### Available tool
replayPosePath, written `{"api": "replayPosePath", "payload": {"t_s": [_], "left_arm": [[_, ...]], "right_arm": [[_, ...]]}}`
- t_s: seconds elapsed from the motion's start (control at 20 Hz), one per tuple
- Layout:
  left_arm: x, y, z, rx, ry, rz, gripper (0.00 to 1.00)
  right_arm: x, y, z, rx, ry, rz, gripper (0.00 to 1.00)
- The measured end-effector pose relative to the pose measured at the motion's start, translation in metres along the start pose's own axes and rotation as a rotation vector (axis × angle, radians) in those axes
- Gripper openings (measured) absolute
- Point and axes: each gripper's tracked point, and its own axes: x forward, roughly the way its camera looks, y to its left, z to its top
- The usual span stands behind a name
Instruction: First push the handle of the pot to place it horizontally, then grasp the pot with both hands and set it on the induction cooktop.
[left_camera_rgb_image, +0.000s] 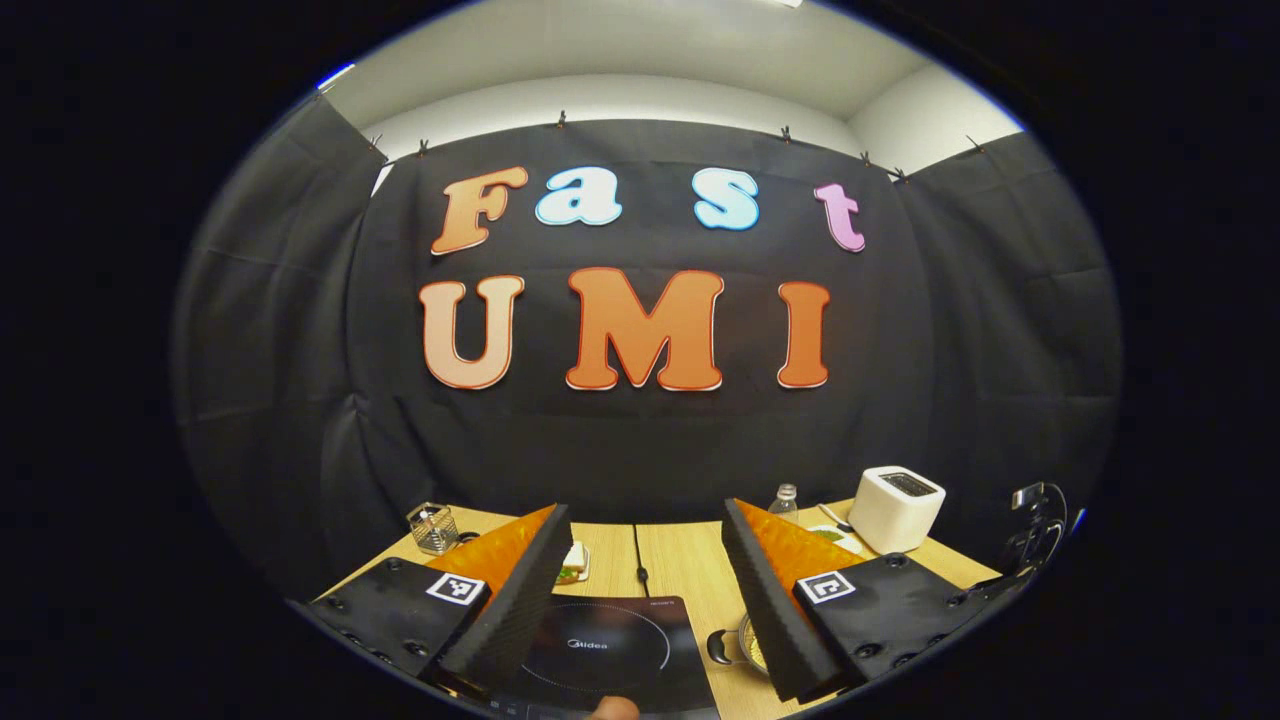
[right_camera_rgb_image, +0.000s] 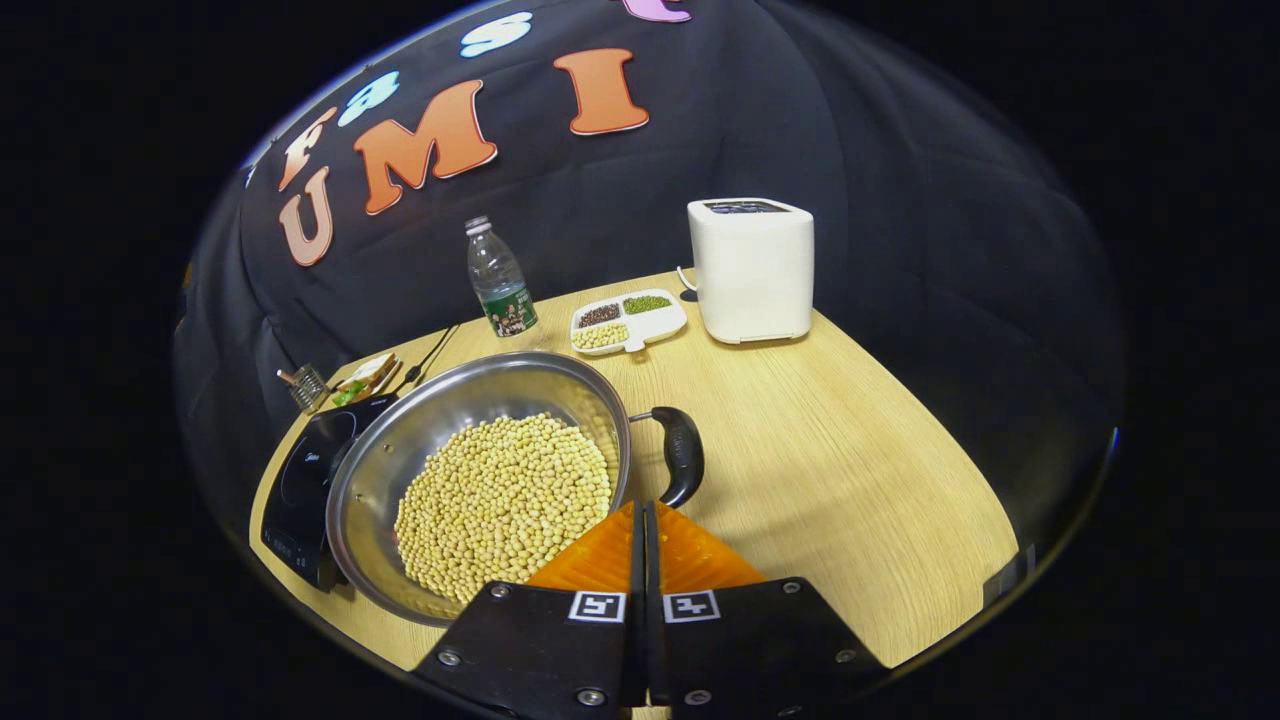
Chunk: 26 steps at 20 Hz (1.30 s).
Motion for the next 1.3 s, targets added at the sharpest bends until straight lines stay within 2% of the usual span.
{"api": "replayPosePath", "payload": {"t_s": [0.25, 0.45, 0.7, 0.8, 0.9, 0.95, 1.0, 1.05, 1.1, 1.25, 1.3], "left_arm": [[0.006, -0.027, -0.054, -0.01, 0.077, -0.041, 0.98], [0.007, -0.058, -0.106, -0.046, 0.177, -0.101, 0.98], [0.017, -0.078, -0.159, -0.081, 0.271, -0.12, 0.98], [0.022, -0.081, -0.178, -0.081, 0.307, -0.123, 0.99], [0.029, -0.086, -0.193, -0.085, 0.329, -0.127, 0.99], [0.031, -0.088, -0.199, -0.081, 0.332, -0.122, 0.99], [0.033, -0.091, -0.205, -0.077, 0.338, -0.124, 0.99], [0.036, -0.095, -0.211, -0.074, 0.346, -0.13, 0.99], [0.039, -0.099, -0.217, -0.072, 0.358, -0.137, 0.99], [0.046, -0.108, -0.233, -0.065, 0.398, -0.151, 0.99], [0.05, -0.111, -0.238, -0.062, 0.414, -0.157, 0.99]], "right_arm": [[0.003, 0.0, 0.002, -0.008, -0.011, -0.006, 0.0], [0.003, 0.0, 0.001, -0.004, -0.015, -0.01, 0.0], [-0.006, -0.013, 0.014, 0.017, -0.082, -0.057, 0.0], [-0.011, -0.016, 0.021, 0.039, -0.113, -0.065, 0.04], [-0.015, -0.017, 0.03, 0.056, -0.155, -0.06, 0.14], [-0.017, -0.015, 0.035, 0.053, -0.179, -0.051, 0.27], [-0.016, -0.014, 0.037, 0.044, -0.195, -0.046, 0.32], [-0.014, -0.012, 0.039, 0.031, -0.206, -0.043, 0.43], [-0.012, -0.01, 0.04, 0.012, -0.214, -0.04, 0.51], [0.002, -0.008, 0.037, -0.024, -0.193, -0.062, 0.74], [0.007, -0.009, 0.035, -0.027, -0.177, -0.068, 0.77]]}}
